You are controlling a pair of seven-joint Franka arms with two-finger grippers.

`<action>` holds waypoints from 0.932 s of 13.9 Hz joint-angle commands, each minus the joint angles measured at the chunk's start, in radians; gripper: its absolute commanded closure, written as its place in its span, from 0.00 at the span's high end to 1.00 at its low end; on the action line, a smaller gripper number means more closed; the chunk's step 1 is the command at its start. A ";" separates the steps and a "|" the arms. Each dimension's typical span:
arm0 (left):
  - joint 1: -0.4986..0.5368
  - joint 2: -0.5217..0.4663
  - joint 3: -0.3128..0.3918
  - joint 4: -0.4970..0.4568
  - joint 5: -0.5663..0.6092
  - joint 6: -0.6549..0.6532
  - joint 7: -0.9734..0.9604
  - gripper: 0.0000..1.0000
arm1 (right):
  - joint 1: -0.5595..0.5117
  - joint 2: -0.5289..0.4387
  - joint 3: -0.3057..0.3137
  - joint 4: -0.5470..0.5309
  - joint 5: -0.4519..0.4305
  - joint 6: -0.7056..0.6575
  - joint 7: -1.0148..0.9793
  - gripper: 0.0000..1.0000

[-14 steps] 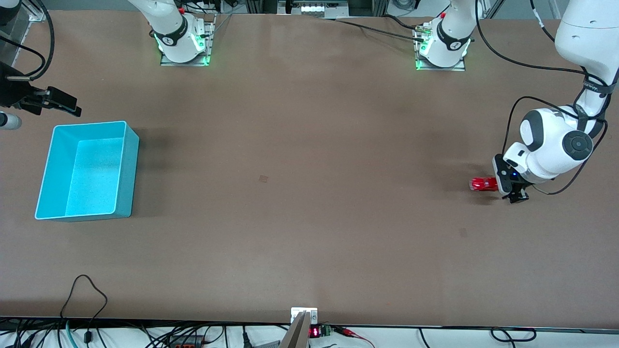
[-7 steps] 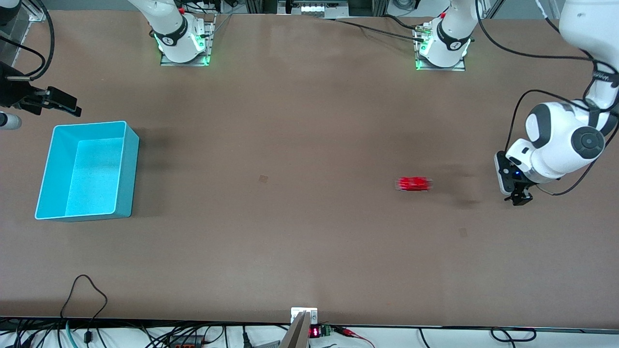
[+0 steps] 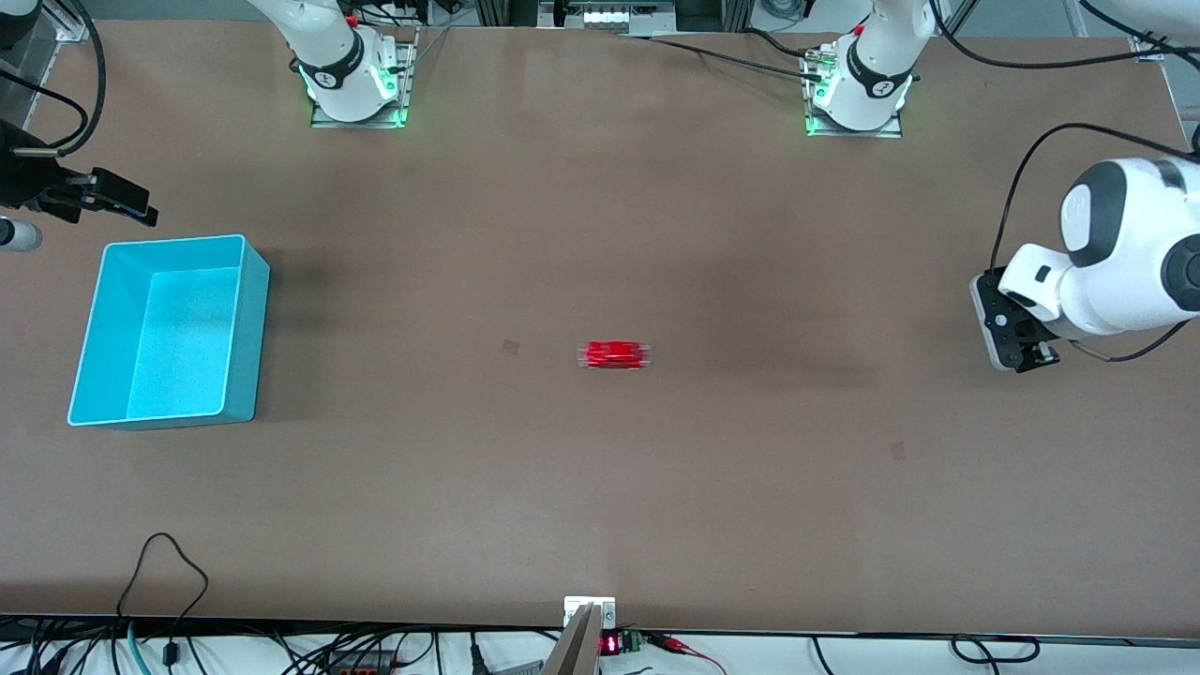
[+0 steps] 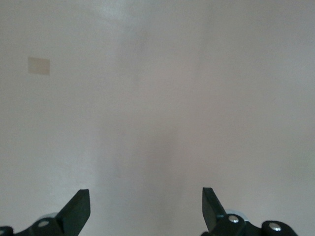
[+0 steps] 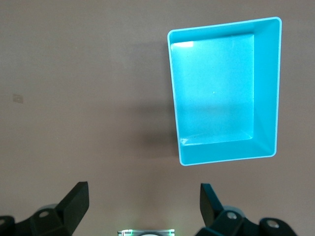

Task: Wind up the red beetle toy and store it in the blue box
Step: 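Raise the left gripper away as the car rolls toward the box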

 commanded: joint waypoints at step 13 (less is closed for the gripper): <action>0.003 -0.219 -0.150 0.124 0.020 -0.397 -0.737 1.00 | 0.000 -0.006 0.000 0.037 0.078 -0.009 -0.007 1.00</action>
